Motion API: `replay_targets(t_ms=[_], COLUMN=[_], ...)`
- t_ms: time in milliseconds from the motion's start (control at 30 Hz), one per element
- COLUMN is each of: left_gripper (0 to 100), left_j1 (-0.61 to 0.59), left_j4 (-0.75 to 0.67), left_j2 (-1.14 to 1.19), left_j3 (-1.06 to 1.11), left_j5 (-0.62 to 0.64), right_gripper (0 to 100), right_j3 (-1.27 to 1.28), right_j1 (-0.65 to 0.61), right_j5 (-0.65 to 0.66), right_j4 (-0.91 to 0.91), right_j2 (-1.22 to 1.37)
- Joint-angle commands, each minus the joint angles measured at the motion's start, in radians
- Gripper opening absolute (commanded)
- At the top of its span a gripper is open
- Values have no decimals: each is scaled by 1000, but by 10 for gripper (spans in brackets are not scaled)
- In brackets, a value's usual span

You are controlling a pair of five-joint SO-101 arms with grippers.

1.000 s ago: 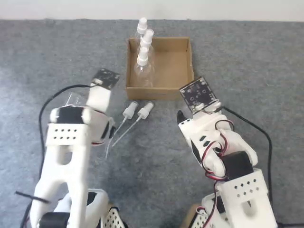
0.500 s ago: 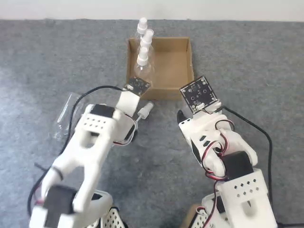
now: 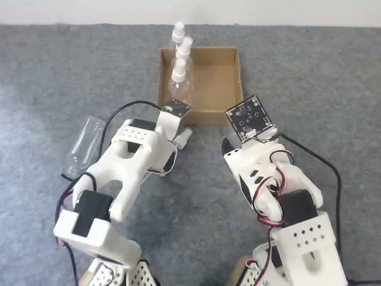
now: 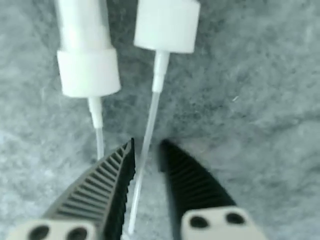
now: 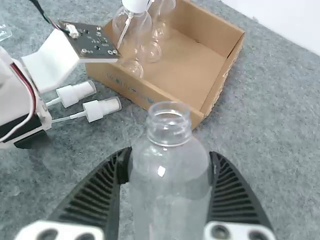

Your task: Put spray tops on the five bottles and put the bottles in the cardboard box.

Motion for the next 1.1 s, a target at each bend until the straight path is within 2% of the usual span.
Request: replay_targets(t_ms=[0,333,533,667,867,1067], left_gripper=[14,13,13,18,137,100], left_j1=[-2,-2,-37,-37,-40,-37], left_j4=[23,114,163,157,138,66], left_j2=[-11,-17,-163,-259,-212,-107], left_j3=[-64,-85,-44,1,5,4], left_j5=[12,11,-6,-31,-32,-32], right_gripper=[115,115,115,115,115,115], right_j3=[-11,-11,-11,-11,-11,-11], right_j1=[12,12,12,12,12,12], right_j5=[-11,-11,-11,-11,-12,-11], right_j4=[-28,-28,-28,-28,-28,-28], right_j2=[-19,-19,-19,-18,-18,-18])
